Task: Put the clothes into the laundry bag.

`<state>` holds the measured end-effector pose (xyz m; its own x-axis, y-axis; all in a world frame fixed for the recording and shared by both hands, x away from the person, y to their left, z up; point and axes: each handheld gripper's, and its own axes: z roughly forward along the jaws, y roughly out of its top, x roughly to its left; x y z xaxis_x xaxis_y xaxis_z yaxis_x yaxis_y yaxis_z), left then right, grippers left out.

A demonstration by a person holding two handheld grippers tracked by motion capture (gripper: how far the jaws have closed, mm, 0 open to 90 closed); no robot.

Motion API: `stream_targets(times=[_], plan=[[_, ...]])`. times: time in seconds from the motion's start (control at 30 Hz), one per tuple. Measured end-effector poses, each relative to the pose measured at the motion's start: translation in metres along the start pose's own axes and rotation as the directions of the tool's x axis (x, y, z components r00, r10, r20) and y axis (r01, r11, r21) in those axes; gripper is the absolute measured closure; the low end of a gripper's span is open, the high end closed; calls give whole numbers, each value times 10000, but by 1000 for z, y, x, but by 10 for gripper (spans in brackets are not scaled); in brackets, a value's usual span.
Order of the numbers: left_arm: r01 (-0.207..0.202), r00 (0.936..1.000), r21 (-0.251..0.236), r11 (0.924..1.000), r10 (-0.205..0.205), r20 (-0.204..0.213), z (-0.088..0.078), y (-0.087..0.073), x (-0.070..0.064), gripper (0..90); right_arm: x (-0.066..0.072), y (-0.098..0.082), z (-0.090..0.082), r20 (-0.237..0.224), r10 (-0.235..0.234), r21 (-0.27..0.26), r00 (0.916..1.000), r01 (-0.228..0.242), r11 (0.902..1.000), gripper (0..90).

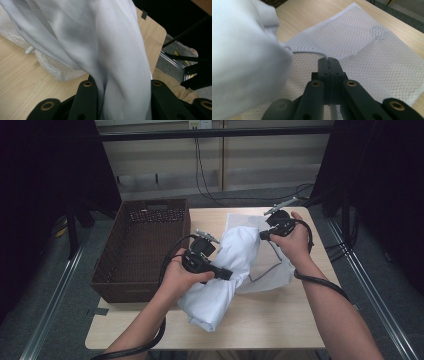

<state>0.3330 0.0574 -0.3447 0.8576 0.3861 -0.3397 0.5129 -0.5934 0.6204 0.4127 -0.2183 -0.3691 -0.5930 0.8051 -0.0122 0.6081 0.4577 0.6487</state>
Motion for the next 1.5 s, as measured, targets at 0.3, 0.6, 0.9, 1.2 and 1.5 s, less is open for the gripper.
stream_targets(times=[0.3,0.6,0.9,1.2,1.5], plan=[[3,9995,347,9994,-13,304,13,-7,-4,719,0,-3,-1,40,164,-76,9999,-163,9998,900],[-39,9987,418,9991,18,502,25,-9,-10,719,-1,-4,-6,128,166,-142,9998,-164,9998,900],[-251,9975,818,9963,195,686,41,-9,-12,719,1,-5,-7,113,151,-160,9998,-150,9998,900],[-268,9977,948,9951,207,647,52,-5,-13,718,3,-5,-10,85,45,-214,10000,-43,9998,900],[-276,9971,1033,9943,201,735,61,2,-15,718,3,-6,-15,127,165,-328,9998,-160,9993,900]])
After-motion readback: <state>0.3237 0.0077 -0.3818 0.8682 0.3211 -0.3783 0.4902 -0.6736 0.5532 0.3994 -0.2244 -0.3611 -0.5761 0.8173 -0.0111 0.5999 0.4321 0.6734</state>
